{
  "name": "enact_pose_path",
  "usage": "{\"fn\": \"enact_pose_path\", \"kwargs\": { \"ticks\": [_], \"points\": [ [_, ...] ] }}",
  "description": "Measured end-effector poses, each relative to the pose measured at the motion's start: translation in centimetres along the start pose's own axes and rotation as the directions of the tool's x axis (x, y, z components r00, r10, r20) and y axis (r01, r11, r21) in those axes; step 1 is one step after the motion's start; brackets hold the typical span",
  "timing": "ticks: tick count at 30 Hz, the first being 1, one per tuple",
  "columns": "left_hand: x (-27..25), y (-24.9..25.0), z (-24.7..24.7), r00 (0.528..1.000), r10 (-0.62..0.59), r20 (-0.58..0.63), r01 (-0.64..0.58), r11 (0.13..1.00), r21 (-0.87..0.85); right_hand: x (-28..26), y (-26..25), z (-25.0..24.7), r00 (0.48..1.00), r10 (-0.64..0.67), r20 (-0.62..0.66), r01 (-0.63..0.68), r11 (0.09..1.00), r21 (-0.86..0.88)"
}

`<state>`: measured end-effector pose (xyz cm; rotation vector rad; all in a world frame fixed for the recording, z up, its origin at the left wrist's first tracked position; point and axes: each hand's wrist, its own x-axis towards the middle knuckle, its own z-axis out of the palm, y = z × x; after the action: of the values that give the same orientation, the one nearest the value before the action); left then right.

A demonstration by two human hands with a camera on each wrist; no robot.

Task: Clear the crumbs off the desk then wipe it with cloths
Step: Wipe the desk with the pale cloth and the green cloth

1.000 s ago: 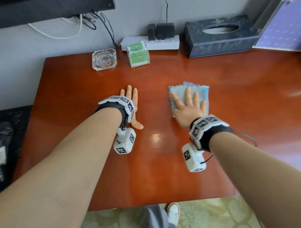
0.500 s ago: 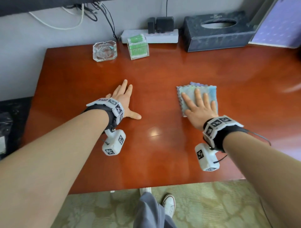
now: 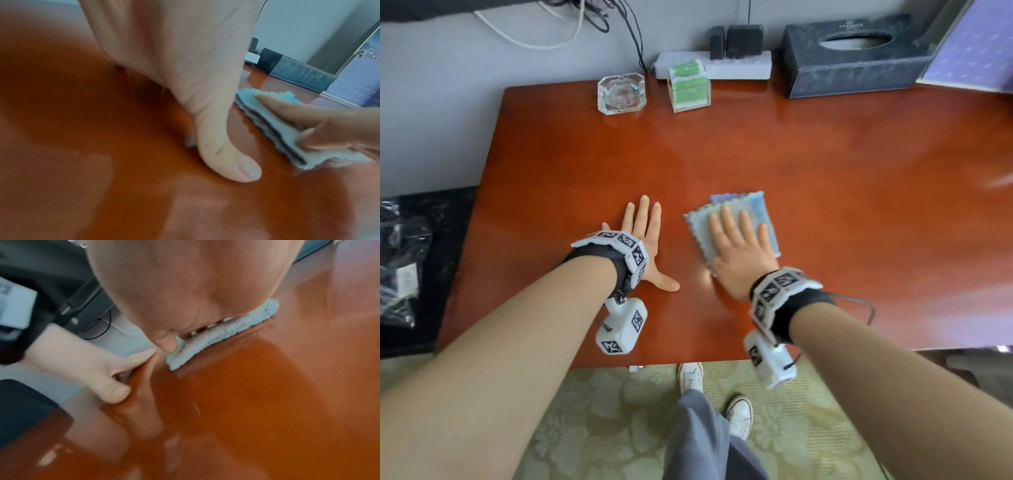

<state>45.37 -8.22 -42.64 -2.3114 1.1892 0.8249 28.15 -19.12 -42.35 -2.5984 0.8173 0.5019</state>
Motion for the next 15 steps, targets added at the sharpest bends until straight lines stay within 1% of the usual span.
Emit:
{"fn": "enact_pose_path", "kwargs": {
  "ticks": [2,3,7,11,15],
  "points": [
    [0.0,0.0,0.2,1.0,-0.002,-0.021,0.001,1.0,-0.005,-0.2,-1.9,1.0,0.999,-0.029,0.027,0.029,1.0,0.001],
    [0.0,0.1,0.3,1.0,-0.003,-0.027,0.002,1.0,-0.008,-0.2,-2.1,1.3,0.999,-0.033,0.03,0.033,0.999,0.002],
    [0.1,-0.2,0.2,1.0,0.012,-0.016,-0.012,1.0,-0.015,-0.4,0.7,1.3,0.999,-0.05,0.014,0.05,0.999,-0.003],
    [0.2,-0.4,0.2,1.0,0.017,0.005,-0.017,1.0,-0.01,-1.1,3.4,0.7,0.999,0.042,-0.008,-0.043,0.999,-0.03],
    [0.5,-0.4,0.4,1.0,0.025,0.001,-0.025,1.0,-0.004,-0.8,2.0,1.4,0.99,0.132,-0.044,-0.132,0.991,-0.01]
  ]
}}
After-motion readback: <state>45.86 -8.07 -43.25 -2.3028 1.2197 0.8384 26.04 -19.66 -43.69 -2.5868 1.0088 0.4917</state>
